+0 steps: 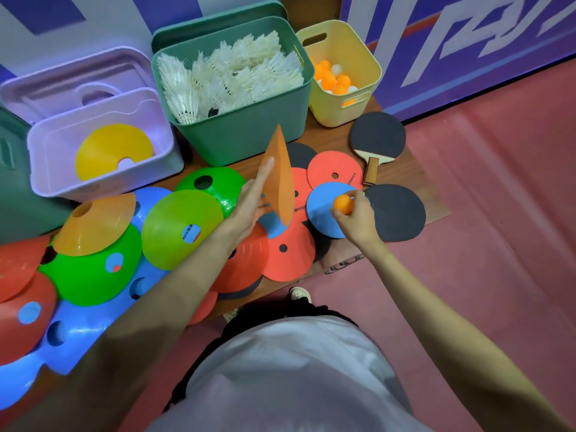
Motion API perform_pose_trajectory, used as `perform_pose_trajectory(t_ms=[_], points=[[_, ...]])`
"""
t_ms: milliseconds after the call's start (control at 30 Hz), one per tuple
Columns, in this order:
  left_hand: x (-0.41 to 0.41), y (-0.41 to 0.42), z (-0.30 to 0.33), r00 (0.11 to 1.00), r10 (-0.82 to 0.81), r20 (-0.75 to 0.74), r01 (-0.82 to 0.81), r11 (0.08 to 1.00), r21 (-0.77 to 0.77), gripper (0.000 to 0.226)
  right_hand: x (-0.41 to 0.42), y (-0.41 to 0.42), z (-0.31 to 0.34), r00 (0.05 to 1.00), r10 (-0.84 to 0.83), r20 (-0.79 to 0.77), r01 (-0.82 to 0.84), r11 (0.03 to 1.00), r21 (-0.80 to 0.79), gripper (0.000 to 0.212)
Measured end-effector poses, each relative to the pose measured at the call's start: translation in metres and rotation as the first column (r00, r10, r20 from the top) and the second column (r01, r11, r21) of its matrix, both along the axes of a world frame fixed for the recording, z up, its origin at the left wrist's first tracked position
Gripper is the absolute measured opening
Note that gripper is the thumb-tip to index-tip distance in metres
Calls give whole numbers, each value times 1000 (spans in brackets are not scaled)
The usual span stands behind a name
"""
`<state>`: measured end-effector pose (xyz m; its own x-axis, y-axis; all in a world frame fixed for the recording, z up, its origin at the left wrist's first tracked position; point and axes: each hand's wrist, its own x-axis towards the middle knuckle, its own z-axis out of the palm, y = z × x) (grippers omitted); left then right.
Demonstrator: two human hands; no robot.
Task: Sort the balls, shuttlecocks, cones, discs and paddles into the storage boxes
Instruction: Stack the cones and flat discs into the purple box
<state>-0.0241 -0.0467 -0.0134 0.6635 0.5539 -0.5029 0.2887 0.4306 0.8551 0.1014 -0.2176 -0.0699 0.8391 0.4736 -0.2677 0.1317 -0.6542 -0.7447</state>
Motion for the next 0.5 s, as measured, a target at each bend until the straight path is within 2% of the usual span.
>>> perform_pose_trajectory(t_ms=[167, 200, 300, 433, 500], points=[[7, 11, 8, 999, 42, -32, -41, 999, 32, 89, 26, 25, 23, 996, 26, 82, -34, 994, 101, 33], [8, 14, 6, 999, 44, -24, -43, 998, 40, 87, 32, 30, 27, 994, 38, 106, -46, 996, 80, 33], [10, 21, 7, 997, 64, 41, -64, 998, -17, 60, 52, 45, 30, 980, 67, 187, -71, 997, 14, 38], [14, 34, 4, 985, 132, 114, -121, 988, -99, 58, 88, 69, 39, 972, 2, 233, -22, 996, 83, 43], [19, 40, -1, 979, 170, 110, -153, 977, -149, 48, 113, 86, 44, 965, -47, 258, 16, 992, 122, 48]])
